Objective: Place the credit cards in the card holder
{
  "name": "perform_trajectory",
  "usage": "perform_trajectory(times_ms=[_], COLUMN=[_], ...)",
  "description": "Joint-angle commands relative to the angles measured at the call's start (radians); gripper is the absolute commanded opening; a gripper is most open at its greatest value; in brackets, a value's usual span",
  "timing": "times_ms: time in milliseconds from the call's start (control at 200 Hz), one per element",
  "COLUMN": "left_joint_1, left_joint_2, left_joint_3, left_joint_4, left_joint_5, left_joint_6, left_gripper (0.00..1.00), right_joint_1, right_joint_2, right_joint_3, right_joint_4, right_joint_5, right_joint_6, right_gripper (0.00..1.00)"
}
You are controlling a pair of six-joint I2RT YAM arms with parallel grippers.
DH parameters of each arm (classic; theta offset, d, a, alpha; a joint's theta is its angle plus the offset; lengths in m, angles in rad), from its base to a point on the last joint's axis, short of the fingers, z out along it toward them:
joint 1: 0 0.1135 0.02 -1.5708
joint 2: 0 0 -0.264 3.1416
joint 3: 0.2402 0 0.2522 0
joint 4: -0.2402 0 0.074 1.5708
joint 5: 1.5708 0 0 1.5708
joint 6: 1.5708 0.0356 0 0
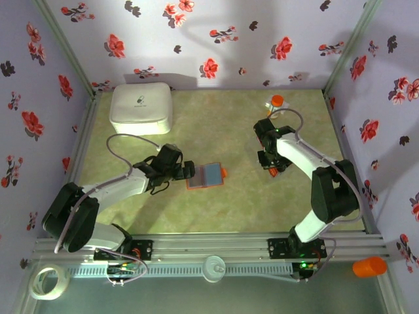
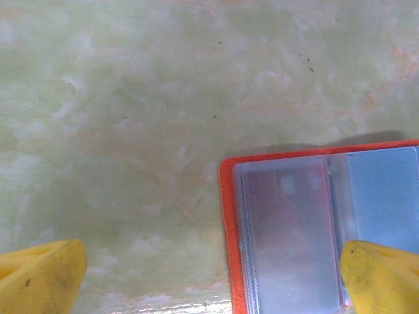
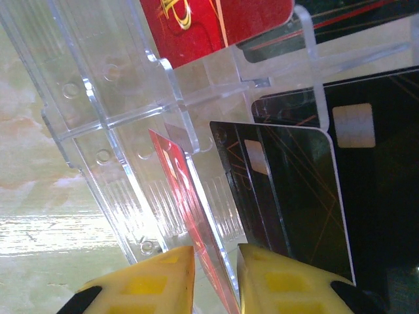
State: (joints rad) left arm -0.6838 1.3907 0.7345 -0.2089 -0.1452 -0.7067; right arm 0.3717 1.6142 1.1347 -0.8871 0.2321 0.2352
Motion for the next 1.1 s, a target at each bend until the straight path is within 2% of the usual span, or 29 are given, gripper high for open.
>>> perform_trajectory(times_ms=[0, 380, 695, 905, 1095], left_joint_1=[-0.01, -0.014, -0.018, -0.017, -0.017], left_joint_2=[0.013, 0.014, 0.012, 0.006, 0.004], left_joint_3=[0.026, 0.032, 0.034, 0.039, 0.039], left_joint_4=[0.006, 0.006, -0.003, -0.033, -0.056], left_joint_5=[-0.002, -0.002, -0.005, -0.025, -0.036], left_joint_6=[-0.02, -0.02, -0.015, 0.0, 0.01], left_gripper=[1.0, 1.0, 1.0, 1.0, 1.0], right_joint_1=[-0.004, -0.004, -0.005, -0.005, -0.002], right_joint_2=[-0.009, -0.025, -0.051, -0.103, -0.168], right_joint_3=[0.009, 0.016, 0.049, 0.104, 0.162], right_joint_4=[0.003, 0.0, -0.027, -0.07, -0.088], right_joint_5=[-0.007, -0.008, -0.055, -0.091, -0.188], right_joint_6=[-0.014, -0.018, -0.044, -0.05, -0.035], right_gripper=[0.24, 0.18, 0.0, 0.0, 0.0])
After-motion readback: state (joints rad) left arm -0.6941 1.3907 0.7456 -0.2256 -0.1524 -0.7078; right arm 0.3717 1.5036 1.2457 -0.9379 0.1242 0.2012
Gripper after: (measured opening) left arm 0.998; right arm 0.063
